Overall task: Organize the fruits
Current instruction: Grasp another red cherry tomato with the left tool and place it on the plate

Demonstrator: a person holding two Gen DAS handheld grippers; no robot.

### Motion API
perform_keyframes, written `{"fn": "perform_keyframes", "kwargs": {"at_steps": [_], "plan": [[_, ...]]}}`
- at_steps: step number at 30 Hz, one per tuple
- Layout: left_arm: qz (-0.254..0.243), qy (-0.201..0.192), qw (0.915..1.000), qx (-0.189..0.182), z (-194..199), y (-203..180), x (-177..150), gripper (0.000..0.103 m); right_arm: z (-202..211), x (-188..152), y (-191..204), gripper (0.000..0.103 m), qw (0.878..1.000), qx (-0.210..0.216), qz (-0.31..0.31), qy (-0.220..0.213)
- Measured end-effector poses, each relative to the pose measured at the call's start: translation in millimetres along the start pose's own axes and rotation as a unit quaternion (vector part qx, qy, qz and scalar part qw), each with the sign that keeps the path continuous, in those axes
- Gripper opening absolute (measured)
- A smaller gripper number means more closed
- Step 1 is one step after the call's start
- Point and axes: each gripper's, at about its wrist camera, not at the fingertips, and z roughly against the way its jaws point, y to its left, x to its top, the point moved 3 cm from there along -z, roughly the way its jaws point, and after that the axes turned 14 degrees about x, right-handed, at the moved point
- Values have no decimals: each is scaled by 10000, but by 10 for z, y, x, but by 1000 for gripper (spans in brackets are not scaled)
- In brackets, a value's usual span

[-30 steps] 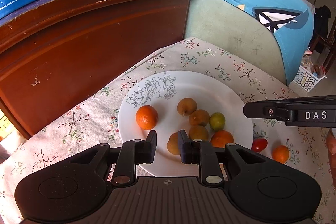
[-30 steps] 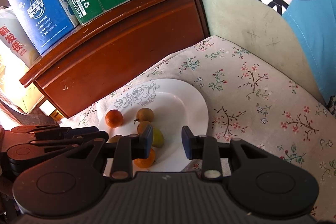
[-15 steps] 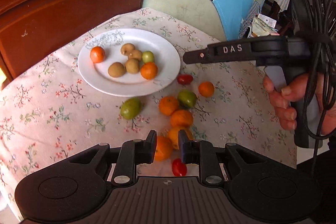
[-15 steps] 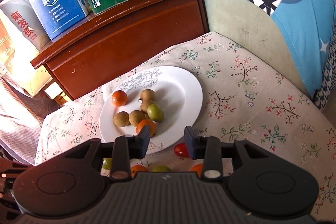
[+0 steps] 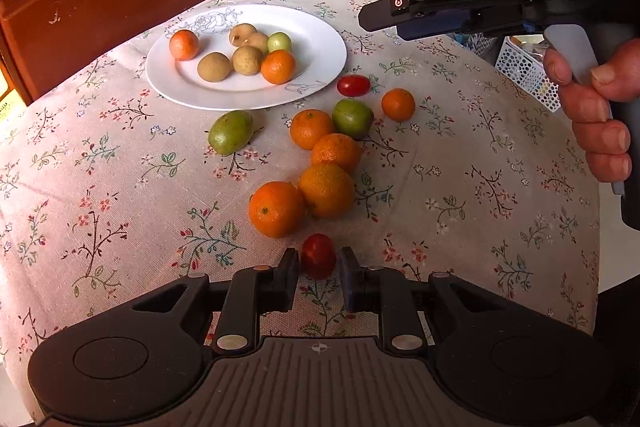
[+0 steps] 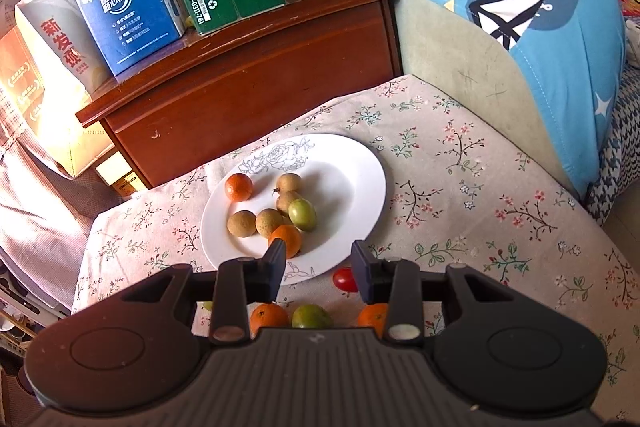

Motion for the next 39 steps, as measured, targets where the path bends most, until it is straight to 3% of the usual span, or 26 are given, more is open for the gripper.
{"fn": "perform_keyframes", "kwargs": {"at_steps": [6, 11, 18, 27, 39], "plan": [[45, -31, 10000, -49, 8, -5, 14, 17, 15, 3, 6, 38, 10000, 36, 1, -17], [189, -315, 9992, -170, 178, 61, 118, 16, 12, 24, -26, 38, 9999, 85, -84, -9], [465, -672, 9966, -46, 236, 292, 544, 16, 34, 50, -100, 38, 9997, 19, -229, -77], [663, -869, 9929, 463, -267, 692, 1226, 16, 27, 70, -208, 38, 9993, -48, -366, -100], [988, -705, 9910, 563, -630, 849, 1393, 19, -14, 10, -303, 38, 9991, -118, -392, 70]]}}
